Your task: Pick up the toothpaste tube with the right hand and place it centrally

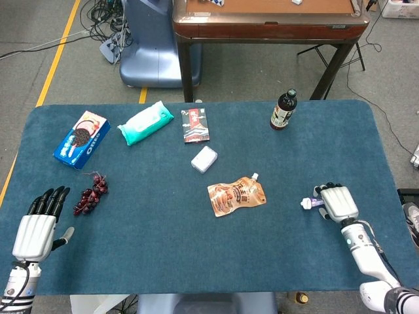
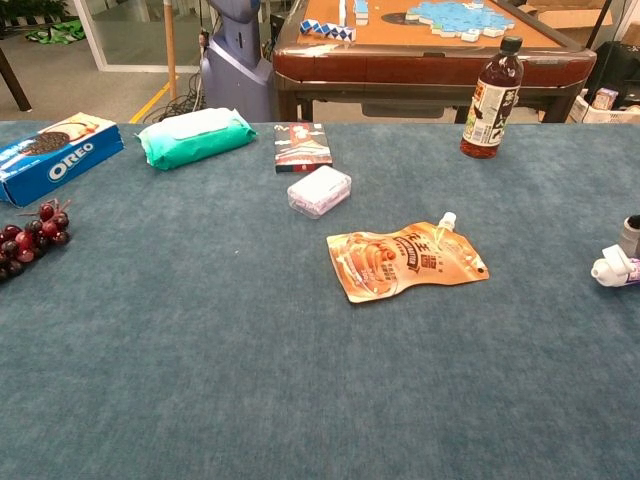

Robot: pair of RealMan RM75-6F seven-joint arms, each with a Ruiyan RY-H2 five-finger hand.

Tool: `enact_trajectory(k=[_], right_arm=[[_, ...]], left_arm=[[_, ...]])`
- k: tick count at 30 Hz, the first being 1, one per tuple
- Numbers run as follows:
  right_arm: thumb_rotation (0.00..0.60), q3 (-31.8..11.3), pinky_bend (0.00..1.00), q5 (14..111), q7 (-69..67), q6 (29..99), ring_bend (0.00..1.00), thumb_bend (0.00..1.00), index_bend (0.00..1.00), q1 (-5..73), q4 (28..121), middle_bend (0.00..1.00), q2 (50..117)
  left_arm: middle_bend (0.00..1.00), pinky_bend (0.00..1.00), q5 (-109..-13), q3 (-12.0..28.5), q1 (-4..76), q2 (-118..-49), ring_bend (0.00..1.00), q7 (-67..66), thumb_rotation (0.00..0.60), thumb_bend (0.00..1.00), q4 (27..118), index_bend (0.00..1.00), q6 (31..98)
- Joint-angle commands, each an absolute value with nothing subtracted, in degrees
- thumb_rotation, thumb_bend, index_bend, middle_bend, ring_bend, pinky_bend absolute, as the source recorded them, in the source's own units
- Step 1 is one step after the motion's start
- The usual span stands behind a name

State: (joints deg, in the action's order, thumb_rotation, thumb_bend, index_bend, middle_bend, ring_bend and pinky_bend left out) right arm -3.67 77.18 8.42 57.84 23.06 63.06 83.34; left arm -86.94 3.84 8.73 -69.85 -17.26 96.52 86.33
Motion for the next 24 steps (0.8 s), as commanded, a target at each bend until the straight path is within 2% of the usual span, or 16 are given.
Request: enact_trajectory(k=[1,9,20,24], right_arm=[[0.600,-3.68,0.35,77.14,8.23,57.50,0.29,0.32,0.42,23.30,62.42,0.43,83.70],[0.600,-3.61,0.35,77.07,7.64,56.83,0.31,0.39,0.45,23.69,60.63,0.44,84.61],[0.600,-3.65,0.35,76.05,8.71,55.23,0.32,0.40,0.47,24.19,59.09,0.45,85.34],[0.600,-3.74,0.35,75.97,8.51,54.96,0.34,0.42,0.50,24.41,58.68,0.48,85.67]], left_arm=[[0.07,0.12,-86.89,3.83,8.70,-69.86,0.08,-17.26,0.600,0.21,96.49,0.00,86.31],[0.07,0.12,-86.69,3.83,8.63,-69.90,0.08,-17.14,0.600,0.21,96.31,0.00,86.26],[0.07,0.12,-86.65,3.84,8.61,-69.98,0.08,-16.91,0.600,0.21,96.09,0.00,86.21],[0.07,0.12,-86.66,3.88,8.62,-70.00,0.08,-16.84,0.600,0.21,96.07,0.00,86.24]])
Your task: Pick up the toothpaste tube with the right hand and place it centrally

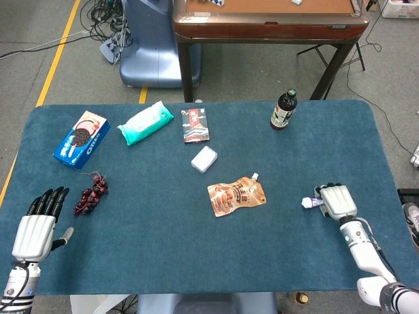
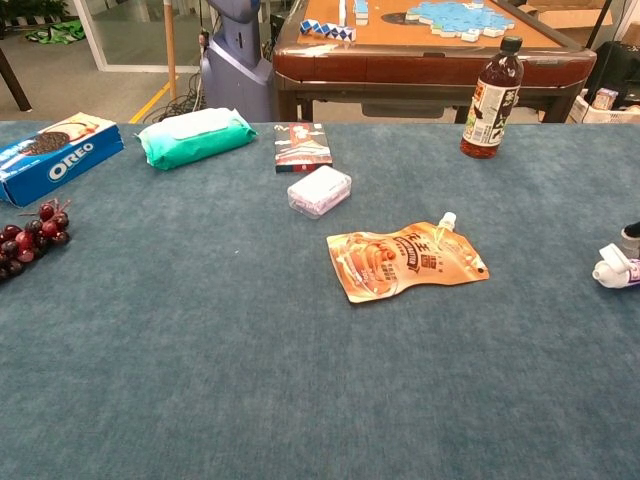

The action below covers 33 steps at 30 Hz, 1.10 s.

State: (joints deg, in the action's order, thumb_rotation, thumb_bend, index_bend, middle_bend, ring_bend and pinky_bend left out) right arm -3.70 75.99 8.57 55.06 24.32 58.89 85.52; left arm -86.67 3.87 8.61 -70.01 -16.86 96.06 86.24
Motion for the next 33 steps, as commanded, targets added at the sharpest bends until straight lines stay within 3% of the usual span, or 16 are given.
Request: enact_trajectory(k=[1,9,17,28,33], right_arm=[[0.600,-3.75,0.35,75.94,8.49,54.86,0.35,0.43,0.52,24.47,58.53,0.49,85.76],[0.600,-4.08,0.41,76.29,6.59,53.17,0.48,0.66,0.69,25.81,58.96,0.62,85.43],[0.600,-5.79,0.48,76.50,6.04,49.72,0.60,0.82,0.81,29.46,68.38,0.72,78.86],[0.600,-9.86,0.50,72.30,8.48,39.39,0.65,0.87,0.87,37.89,85.97,0.76,66.46],[0.600,-12.04,0.50,68.21,11.63,34.90,0.65,0.88,0.87,42.99,93.67,0.77,61.90]], left_arm=[[0.07,0.12,-86.65,3.89,8.63,-69.99,0.08,-16.81,0.600,0.21,96.08,0.00,86.21],[0.07,0.12,-86.58,4.08,8.95,-69.56,0.08,-16.37,0.600,0.21,96.51,0.00,85.76],[0.07,0.12,-87.14,4.66,10.82,-67.54,0.08,-15.15,0.600,0.21,97.56,0.00,83.41],[0.07,0.12,-88.54,6.17,17.73,-63.73,0.09,-10.33,0.600,0.21,98.37,0.00,74.51],[0.13,0.22,-89.29,7.18,22.09,-62.18,0.20,-4.72,0.600,0.21,98.08,0.00,69.47]])
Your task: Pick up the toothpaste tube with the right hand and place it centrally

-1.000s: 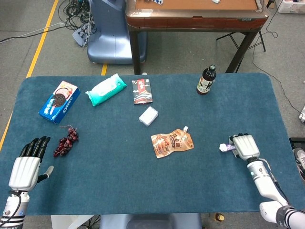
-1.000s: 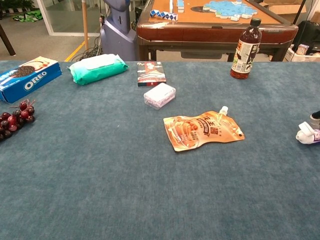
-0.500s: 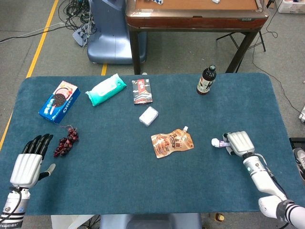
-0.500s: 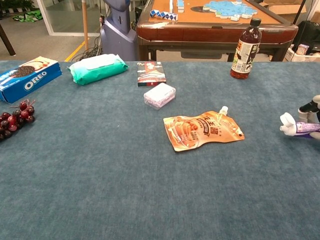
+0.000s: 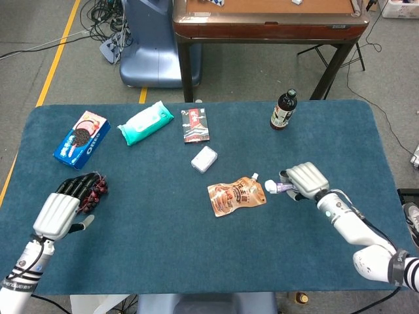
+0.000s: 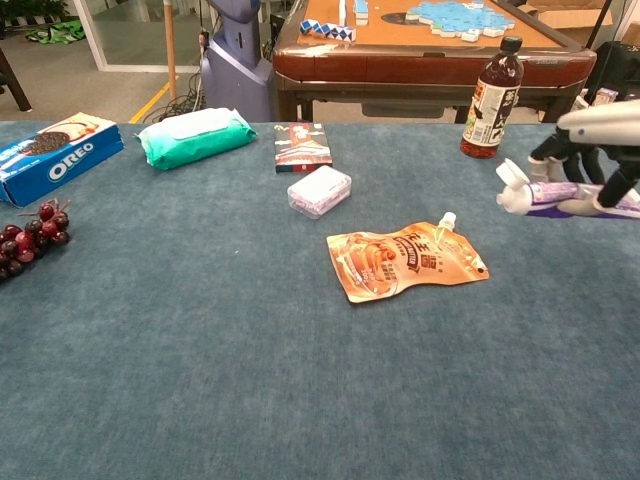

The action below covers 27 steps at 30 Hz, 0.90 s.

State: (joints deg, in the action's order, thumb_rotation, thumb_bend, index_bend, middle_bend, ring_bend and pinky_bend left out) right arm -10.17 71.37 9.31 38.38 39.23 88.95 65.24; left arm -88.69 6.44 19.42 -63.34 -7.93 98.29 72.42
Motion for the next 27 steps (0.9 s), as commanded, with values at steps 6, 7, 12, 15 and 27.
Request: enact_trajectory(k=[6,7,12,15,27], right_arm=[[0.600,-12.77,0.50,61.71,16.39,29.37,0.66,0.89,0.89,50.65,99.04,0.78,59.50],[0.600,-12.54,0.50,60.06,17.61,28.47,0.67,0.89,0.89,52.46,99.57,0.79,59.44],[0.600,-10.79,0.50,52.42,22.04,27.29,0.67,0.89,0.89,59.80,100.51,0.80,60.81],[0.600,-9.11,0.51,47.75,24.38,27.60,0.68,0.90,0.90,64.27,100.65,0.81,62.41],[0.600,-1.51,0.51,30.63,31.31,30.81,0.69,0.91,0.91,80.73,98.93,0.83,69.32]], left_arm=[[0.41,0.50,-91.50,7.43,27.06,-61.36,0.48,-0.94,0.600,0.21,96.76,0.02,64.32],[0.47,0.55,-92.10,7.29,28.00,-61.41,0.52,-0.49,0.600,0.21,96.48,0.02,63.37],[0.68,0.72,-94.25,6.45,31.62,-61.65,0.68,0.80,0.600,0.24,96.39,0.04,59.49],[0.75,0.81,-95.24,6.24,33.58,-62.14,0.77,1.48,0.600,0.30,96.61,0.04,57.97],[0.89,0.90,-98.04,5.50,39.71,-63.44,0.90,-0.23,0.600,0.38,99.75,0.07,53.73]])
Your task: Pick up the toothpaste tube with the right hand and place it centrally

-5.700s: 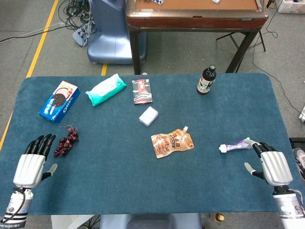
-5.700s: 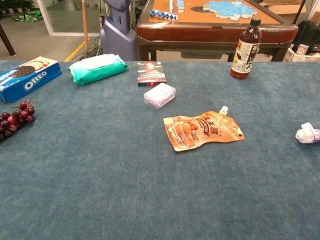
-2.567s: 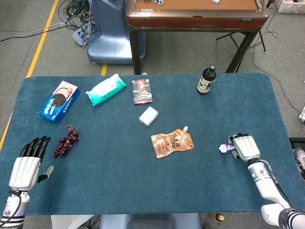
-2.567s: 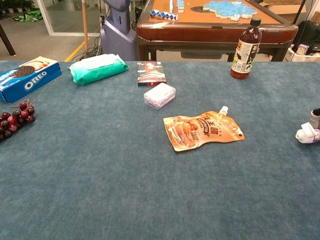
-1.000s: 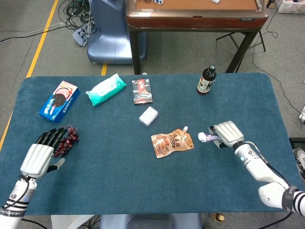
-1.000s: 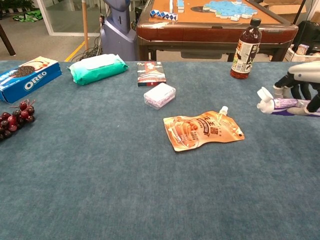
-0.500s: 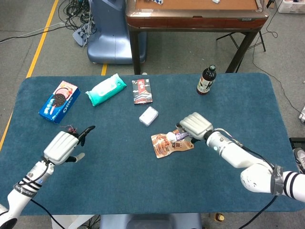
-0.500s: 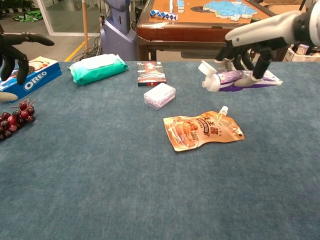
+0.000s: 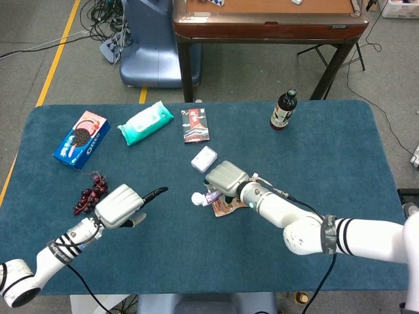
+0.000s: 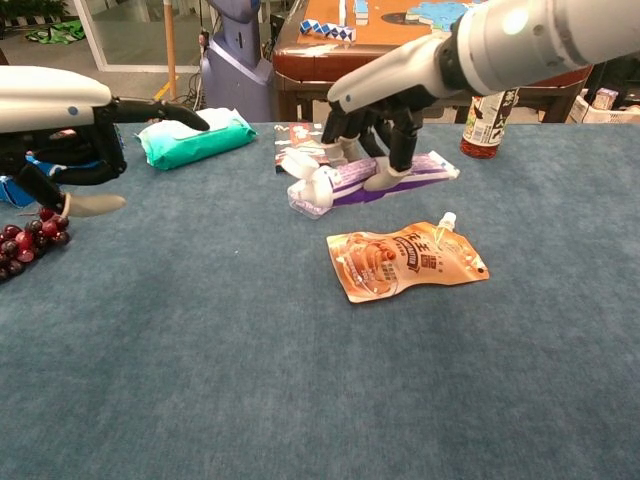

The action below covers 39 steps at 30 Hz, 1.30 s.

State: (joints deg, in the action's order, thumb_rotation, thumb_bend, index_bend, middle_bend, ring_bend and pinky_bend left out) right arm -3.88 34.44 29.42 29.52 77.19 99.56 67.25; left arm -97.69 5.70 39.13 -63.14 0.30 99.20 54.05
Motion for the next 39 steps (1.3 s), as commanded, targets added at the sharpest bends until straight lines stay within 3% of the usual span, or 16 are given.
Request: enact_trajectory(k=[1,16,39], right_arm=[[0.600,-1.04,0.51,29.60,31.57,31.07,0.69,0.91,0.91,81.65,98.78,0.83,69.75],[0.600,2.86,0.51,23.42,31.36,34.53,0.70,0.92,0.92,88.23,97.66,0.83,73.51],[0.600,2.05,0.52,27.72,26.05,35.66,0.71,0.95,0.95,86.69,96.78,0.85,73.49]], left_arm=[[0.89,0.90,-98.13,5.44,39.99,-63.58,0.90,-0.52,0.600,0.38,99.98,0.07,53.58],[0.88,0.90,-97.05,3.69,42.79,-66.96,0.89,-2.98,0.600,0.38,99.49,0.07,51.60],[0.88,0.90,-94.44,1.63,43.65,-68.96,0.89,-3.56,0.600,0.38,97.10,0.09,51.76]])
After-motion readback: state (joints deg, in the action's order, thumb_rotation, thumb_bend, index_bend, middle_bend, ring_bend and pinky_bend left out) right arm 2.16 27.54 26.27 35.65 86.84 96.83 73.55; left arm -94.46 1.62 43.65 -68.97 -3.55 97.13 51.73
